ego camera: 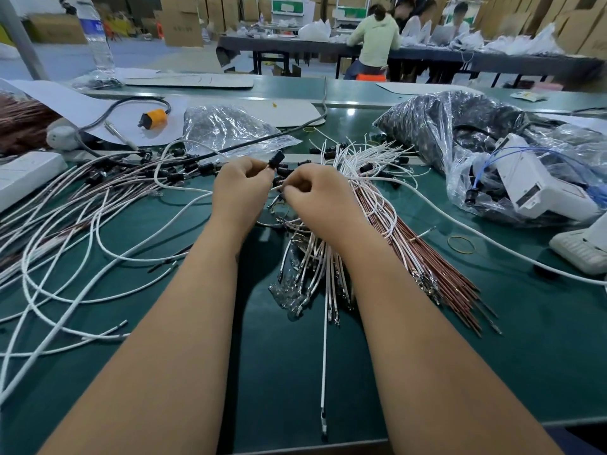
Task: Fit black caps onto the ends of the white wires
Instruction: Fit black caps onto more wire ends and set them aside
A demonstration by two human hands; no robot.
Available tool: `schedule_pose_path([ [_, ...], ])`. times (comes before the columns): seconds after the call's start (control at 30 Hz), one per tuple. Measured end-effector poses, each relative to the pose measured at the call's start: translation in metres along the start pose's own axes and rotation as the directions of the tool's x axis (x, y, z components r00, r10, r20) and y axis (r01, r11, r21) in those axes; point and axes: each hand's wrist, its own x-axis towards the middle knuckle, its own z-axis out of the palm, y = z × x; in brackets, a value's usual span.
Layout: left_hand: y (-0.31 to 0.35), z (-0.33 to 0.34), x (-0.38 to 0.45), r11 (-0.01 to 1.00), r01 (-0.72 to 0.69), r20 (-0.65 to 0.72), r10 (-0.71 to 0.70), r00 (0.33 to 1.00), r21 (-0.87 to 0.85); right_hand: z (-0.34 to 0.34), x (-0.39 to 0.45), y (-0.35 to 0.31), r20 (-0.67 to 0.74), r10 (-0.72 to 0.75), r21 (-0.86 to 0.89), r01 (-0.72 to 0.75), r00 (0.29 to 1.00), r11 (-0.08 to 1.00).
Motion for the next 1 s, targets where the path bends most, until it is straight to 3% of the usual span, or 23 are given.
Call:
schedule_pose_path([
  [0.13, 0.003, 0.002, -0.003, 0.999, 0.003, 0.073, 0.001, 0.997, -0.054, -0.004, 0.005, 0.01, -0.168, 0.118, 0.098, -0.103, 0.979, 0.99],
  [0.27, 0.007, 0.002, -0.007, 0.995, -0.025, 0.167, 0.041, 0.985, -0.094, -0.009, 0.007, 0.014, -0.267, 0.259, 0.326, -0.166, 0.928, 0.931],
  [0.47, 0.009, 0.003, -0.008, 0.994, -0.017, 0.237, 0.042, 0.971, -0.106, -0.017, 0.008, 0.011, -0.189, 0.42, 0.673, -0.195, 0.888, 0.714],
  [0.6, 0.01, 0.002, -0.011, 0.995, -0.027, 0.251, 0.051, 0.967, -0.097, -0.017, 0.008, 0.011, -0.18, 0.421, 0.704, -0.183, 0.889, 0.686],
  [1.0, 0.012, -0.001, -0.012, 0.995, -0.027, 0.226, 0.049, 0.973, -0.099, -0.014, 0.008, 0.015, -0.187, 0.38, 0.635, -0.183, 0.906, 0.75],
])
